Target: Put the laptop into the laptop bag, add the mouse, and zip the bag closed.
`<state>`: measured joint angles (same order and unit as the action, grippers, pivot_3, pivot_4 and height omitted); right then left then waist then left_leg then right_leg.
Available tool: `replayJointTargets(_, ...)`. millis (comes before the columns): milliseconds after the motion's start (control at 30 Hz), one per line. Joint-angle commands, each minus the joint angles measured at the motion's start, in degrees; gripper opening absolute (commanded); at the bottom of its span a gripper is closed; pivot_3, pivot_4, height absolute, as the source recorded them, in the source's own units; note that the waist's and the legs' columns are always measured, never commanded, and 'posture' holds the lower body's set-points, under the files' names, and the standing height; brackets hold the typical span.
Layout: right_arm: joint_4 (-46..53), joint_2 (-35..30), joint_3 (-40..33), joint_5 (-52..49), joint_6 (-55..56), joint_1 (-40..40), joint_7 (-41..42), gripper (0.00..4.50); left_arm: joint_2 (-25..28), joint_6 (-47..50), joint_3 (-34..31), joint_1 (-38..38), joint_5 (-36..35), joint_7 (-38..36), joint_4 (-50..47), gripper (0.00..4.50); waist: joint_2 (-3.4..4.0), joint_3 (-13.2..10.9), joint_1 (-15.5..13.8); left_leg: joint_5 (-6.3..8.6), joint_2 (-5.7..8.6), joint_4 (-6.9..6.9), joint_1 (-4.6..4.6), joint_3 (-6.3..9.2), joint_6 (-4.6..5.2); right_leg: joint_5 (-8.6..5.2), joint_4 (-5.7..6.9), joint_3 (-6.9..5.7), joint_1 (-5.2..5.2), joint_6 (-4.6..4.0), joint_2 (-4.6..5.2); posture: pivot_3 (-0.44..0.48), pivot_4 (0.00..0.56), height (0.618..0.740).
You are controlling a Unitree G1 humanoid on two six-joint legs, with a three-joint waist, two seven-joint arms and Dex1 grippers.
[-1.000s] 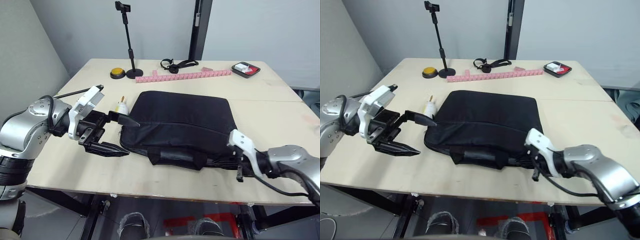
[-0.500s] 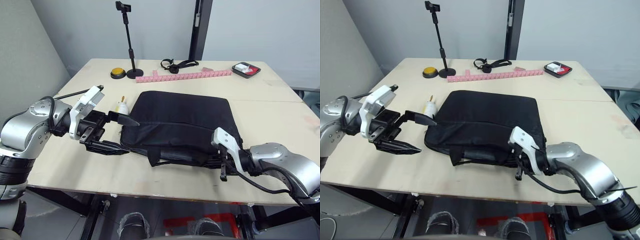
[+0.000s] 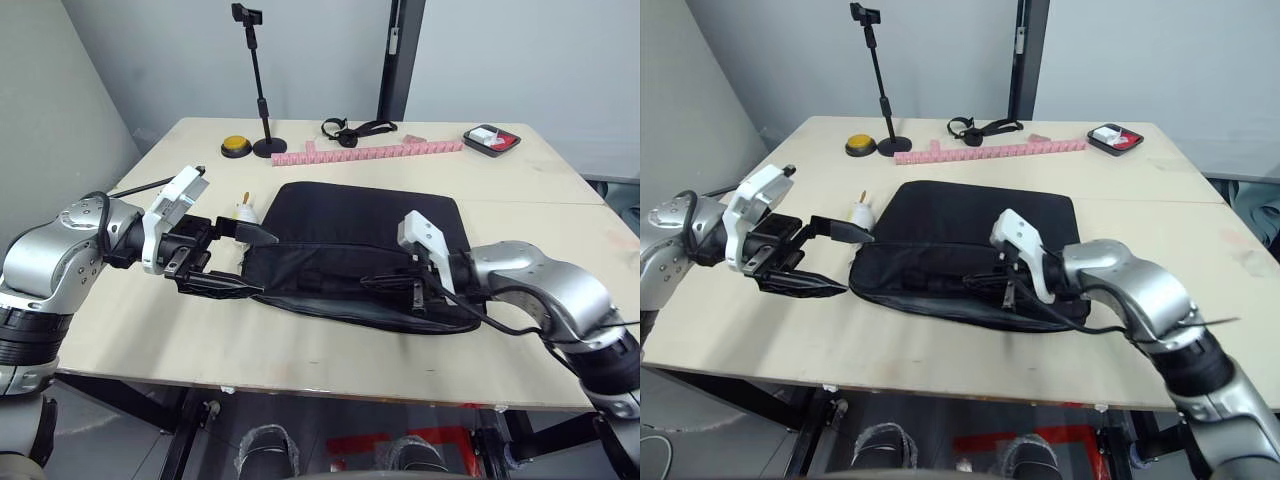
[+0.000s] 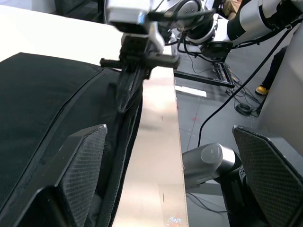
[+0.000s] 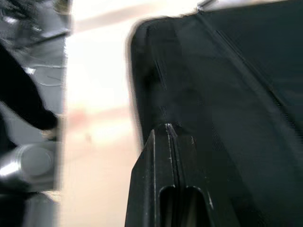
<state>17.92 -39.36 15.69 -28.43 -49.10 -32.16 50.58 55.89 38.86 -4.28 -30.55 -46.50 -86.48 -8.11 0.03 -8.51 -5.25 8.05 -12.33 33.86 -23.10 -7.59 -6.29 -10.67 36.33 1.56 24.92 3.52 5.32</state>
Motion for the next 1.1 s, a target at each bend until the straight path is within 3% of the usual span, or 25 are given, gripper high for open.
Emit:
replayJointTargets(33, -2.4, 1.5, 1.3, 3.2, 2.4, -2.7, -0.3, 0.02, 1.0, -0.1, -3.1, -0.1, -0.5, 0.4, -0.3, 4.43, 0.00, 0.0, 0.0, 0.00, 0.00, 0.00, -0.02, 0.00, -0.01, 0.00, 0.00, 0.00, 0.02, 0.00, 0.00, 0.000, 0.150, 0.739)
replayJointTargets(300, -5.3, 4.3, 2.3, 5.8, 4.9, -5.1, 1.6, 0.02, 1.3, 0.3, -4.1, 0.2, -0.4, 0.6, 0.0, 4.43, 0.00, 0.0, 0.0, 0.00, -0.01, 0.01, -0.07, 0.02, -0.02, 0.00, 0.01, -0.02, 0.05, 0.00, -0.01, 0.000, 0.150, 0.739)
replayJointTargets(767, -21.0, 9.7, 2.0, 10.0, 4.6, -13.7, 2.6, 0.02, 1.4, 1.1, -5.1, 1.6, -0.5, 1.6, 0.9, 4.43, 0.00, 0.0, 0.1, -0.02, -0.02, 0.17, -0.05, 0.04, -0.05, 0.00, 0.27, 0.00, 0.10, -0.01, -0.01, 0.000, 0.150, 0.739)
replayJointTargets(967, -14.1, 9.2, -1.9, 2.0, 2.2, -12.2, 9.0, 0.02, 1.3, 1.4, -5.3, 1.8, -0.7, 2.1, 1.1, 4.43, 0.00, 0.0, 0.0, -0.02, -0.03, 0.19, -0.11, 0.06, -0.06, 0.00, 0.32, 0.00, 0.17, -0.01, -0.01, 0.000, 0.150, 0.739)
replayJointTargets(1100, -12.9, 7.8, -0.9, 2.4, 1.6, -11.3, 9.7, 0.02, 1.4, 1.3, -5.4, 1.6, -0.5, 2.1, 1.5, 4.43, -0.03, 0.0, 0.0, -0.02, -0.03, 0.19, -0.12, 0.06, -0.06, -0.02, 0.30, -0.02, 0.17, -0.04, -0.03, 0.000, 0.150, 0.739)
